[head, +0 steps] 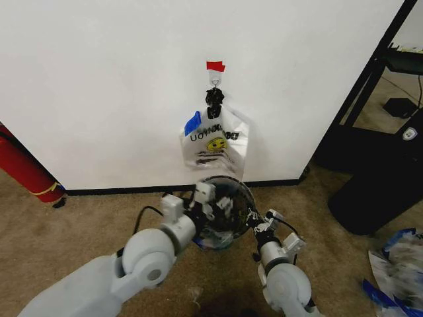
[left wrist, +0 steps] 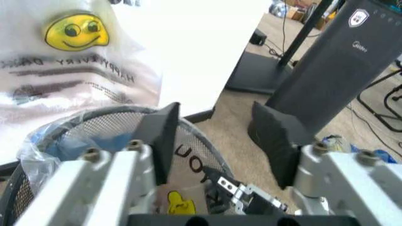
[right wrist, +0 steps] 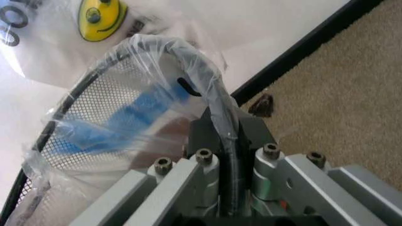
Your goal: Pick up the garbage bag from the wall and place it over the trash bin.
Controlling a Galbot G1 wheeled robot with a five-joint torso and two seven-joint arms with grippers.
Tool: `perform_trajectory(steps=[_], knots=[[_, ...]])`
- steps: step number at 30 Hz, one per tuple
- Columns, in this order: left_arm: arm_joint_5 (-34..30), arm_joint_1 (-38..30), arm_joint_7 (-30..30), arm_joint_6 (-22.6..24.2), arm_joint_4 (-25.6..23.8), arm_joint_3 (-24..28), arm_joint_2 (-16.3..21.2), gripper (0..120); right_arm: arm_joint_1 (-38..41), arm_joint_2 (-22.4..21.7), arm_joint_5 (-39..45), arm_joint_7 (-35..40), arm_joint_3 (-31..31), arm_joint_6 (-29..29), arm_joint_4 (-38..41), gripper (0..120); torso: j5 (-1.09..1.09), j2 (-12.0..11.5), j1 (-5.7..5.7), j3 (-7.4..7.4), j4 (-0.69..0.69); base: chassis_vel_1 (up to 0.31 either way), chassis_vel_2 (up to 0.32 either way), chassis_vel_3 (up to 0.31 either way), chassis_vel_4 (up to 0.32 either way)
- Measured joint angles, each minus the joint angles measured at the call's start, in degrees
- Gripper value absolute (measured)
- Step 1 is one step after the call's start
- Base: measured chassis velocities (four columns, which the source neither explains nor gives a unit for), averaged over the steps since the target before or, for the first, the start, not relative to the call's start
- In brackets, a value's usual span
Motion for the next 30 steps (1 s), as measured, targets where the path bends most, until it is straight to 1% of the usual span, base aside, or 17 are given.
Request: perform_trajectory(steps=[3,4,6,7,8,11,13,24,25,26,27,28,29,30], knots=[[0.0,0.1,0.1,-0.1,0.0,-0.1,-0.1,68,0.0,0.0,0.0,0.1,0.1,0.0,0.0,1,0.0,0.0,0.0,0.0,-0.03,0.0,0.0,0.0,0.0],[0.0,0.1,0.1,-0.1,0.0,-0.1,-0.1,69,0.0,0.0,0.0,0.1,0.1,0.0,0.0,1,0.01,0.0,0.0,0.0,-0.02,0.0,0.0,0.0,0.0],[0.1,0.1,0.0,-0.1,0.0,-0.1,-0.1,81,0.0,0.0,0.0,0.1,0.0,0.0,0.0,1,0.0,0.0,0.0,0.0,-0.01,0.0,0.0,0.0,0.0],[0.1,0.0,0.0,-0.1,0.1,-0.1,-0.2,84,0.0,0.0,0.0,0.1,0.0,0.0,0.0,1,0.0,0.0,0.0,0.0,-0.02,0.0,0.0,0.0,0.0],[0.1,0.0,0.0,-0.1,0.1,-0.1,-0.2,84,0.0,0.0,0.0,0.1,0.0,0.0,0.0,1,0.0,0.0,0.0,0.0,-0.02,0.0,0.0,0.0,0.0],[0.1,0.0,0.0,-0.1,0.2,0.0,-0.2,95,0.0,0.0,-0.2,0.0,0.0,0.0,0.1,1,0.01,0.0,0.0,0.0,-0.01,0.0,0.0,0.0,0.0],[0.1,-0.1,0.0,0.0,0.2,0.1,-0.2,100,0.0,-0.1,-0.2,0.0,0.0,0.0,0.1,1,0.01,0.0,0.0,0.0,-0.01,0.0,0.0,0.0,0.0],[0.2,-0.2,0.0,0.0,0.4,0.2,-0.3,100,-0.1,-0.1,-0.4,-0.1,0.0,0.1,0.1,1,0.02,0.0,0.0,0.0,-0.01,0.0,0.0,0.0,0.0],[3.6,0.2,1.9,-2.4,0.4,-0.4,-0.6,100,-0.3,-0.3,0.6,0.0,0.4,0.0,0.7,1,0.12,0.0,0.0,0.01,0.02,0.0,0.0,0.0,0.0],[9.3,1.9,4.9,-6.3,0.0,-4.0,-1.8,100,-1.2,-1.4,2.5,0.5,1.7,-0.3,2.3,1,0.0,0.0,0.01,0.01,-0.05,0.0,0.0,0.0,0.0],[11.5,3.7,6.0,-7.8,-0.1,-6.8,-2.3,99,-1.5,-1.7,3.0,0.7,2.2,-0.4,2.9,1,-0.03,0.0,0.0,-0.01,-0.1,0.0,0.0,0.0,0.0],[13.4,7.8,6.6,-9.0,0.1,-9.9,-2.7,97,-1.7,-2.1,3.3,0.8,2.6,-0.3,3.4,1,0.08,0.0,0.0,-0.01,0.01,0.0,0.0,0.0,0.0],[13.8,9.8,6.8,-9.2,0.1,-10.6,-2.9,97,-1.9,-2.1,3.3,0.9,2.5,-0.4,3.5,1,0.08,0.0,0.0,0.0,0.03,0.0,0.0,0.0,0.0],[13.9,11.1,7.0,-9.2,0.1,-11.0,-3.0,97,-2.0,-2.2,3.3,0.9,2.5,-0.5,3.6,1,0.0,0.0,0.0,0.01,0.03,0.0,0.0,0.0,0.0]])
